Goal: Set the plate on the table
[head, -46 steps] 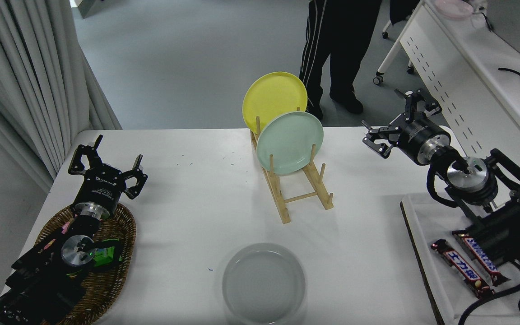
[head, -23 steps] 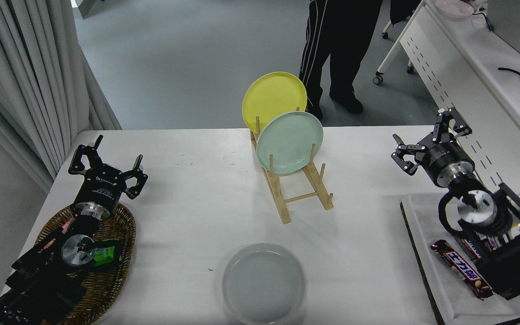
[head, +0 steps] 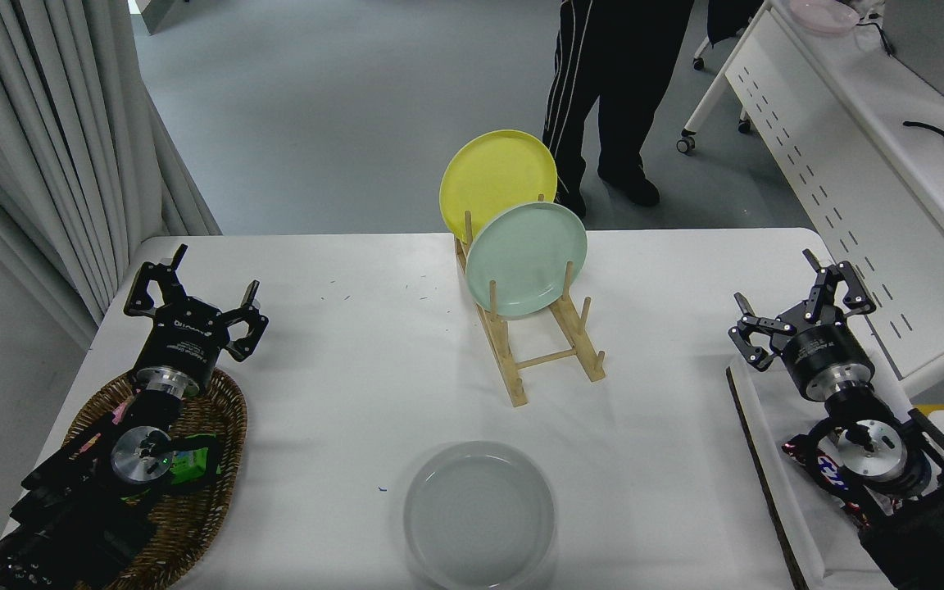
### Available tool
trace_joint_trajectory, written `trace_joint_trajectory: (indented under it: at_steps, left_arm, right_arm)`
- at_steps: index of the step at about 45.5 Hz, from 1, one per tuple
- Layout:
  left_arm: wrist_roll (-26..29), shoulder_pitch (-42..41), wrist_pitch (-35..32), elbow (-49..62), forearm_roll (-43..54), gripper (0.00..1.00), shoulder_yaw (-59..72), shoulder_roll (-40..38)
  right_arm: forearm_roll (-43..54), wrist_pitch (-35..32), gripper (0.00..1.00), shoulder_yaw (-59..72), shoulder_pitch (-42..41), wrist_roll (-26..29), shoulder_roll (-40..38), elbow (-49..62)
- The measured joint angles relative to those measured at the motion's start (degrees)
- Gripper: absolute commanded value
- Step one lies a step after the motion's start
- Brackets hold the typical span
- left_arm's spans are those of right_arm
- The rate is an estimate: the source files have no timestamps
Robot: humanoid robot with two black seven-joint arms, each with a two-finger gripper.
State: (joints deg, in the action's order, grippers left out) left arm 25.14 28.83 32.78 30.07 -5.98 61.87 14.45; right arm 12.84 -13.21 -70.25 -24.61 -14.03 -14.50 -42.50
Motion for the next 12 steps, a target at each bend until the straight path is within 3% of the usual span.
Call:
trace_joint_trajectory:
  at_steps: [12]
  left_arm:
    - [0.0, 0.0, 0.0, 0.0, 0.0, 1.00, 0.0, 0.0]
  right_arm:
    - [-0.2, -0.5, 1.00, 0.7, 0.2, -0.8, 0.2, 0.9]
